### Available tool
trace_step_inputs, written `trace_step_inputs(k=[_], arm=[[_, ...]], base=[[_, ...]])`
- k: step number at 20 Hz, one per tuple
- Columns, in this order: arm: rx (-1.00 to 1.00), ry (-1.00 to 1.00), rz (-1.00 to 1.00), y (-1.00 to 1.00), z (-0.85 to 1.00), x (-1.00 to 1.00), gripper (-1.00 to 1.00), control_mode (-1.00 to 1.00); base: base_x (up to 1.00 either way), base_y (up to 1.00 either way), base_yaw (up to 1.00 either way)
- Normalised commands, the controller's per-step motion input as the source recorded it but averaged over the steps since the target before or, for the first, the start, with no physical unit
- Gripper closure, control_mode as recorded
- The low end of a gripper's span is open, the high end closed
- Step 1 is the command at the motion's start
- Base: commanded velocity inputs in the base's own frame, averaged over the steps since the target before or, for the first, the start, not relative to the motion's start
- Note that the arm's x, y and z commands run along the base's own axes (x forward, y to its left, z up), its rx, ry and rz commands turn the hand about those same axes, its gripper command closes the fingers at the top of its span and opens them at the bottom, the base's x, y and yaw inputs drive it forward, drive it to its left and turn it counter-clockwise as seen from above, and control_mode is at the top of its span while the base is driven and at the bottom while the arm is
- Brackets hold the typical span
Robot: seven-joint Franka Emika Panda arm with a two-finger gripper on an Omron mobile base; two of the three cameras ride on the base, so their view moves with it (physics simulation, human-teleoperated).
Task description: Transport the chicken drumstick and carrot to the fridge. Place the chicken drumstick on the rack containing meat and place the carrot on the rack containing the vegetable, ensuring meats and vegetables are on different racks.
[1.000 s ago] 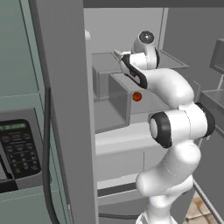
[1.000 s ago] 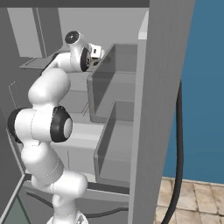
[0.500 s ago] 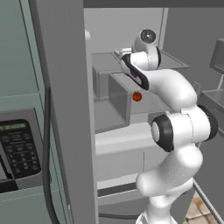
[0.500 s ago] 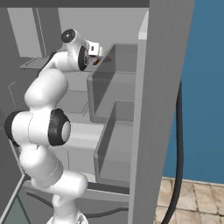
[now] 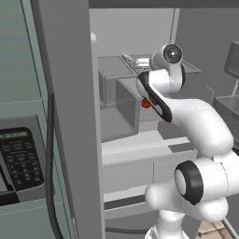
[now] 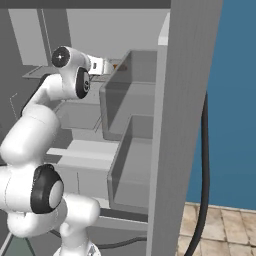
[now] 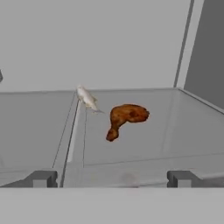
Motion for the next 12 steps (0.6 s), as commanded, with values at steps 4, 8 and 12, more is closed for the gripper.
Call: trace_step_inputs(k=[4,8,12], arm=[[0.06,0.01,0.0,0.0,0.42,-1.0,-1.0,-1.0],[0.04,0.04,0.02,0.0,0.19,-1.0,-1.0,-1.0],[0.0,0.0,0.04,0.0,0.0,-1.0,-1.0,-1.0]], base=[[0.0,0.0,0.0],[0.0,0.0,0.0],[0.0,0.0,0.0]])
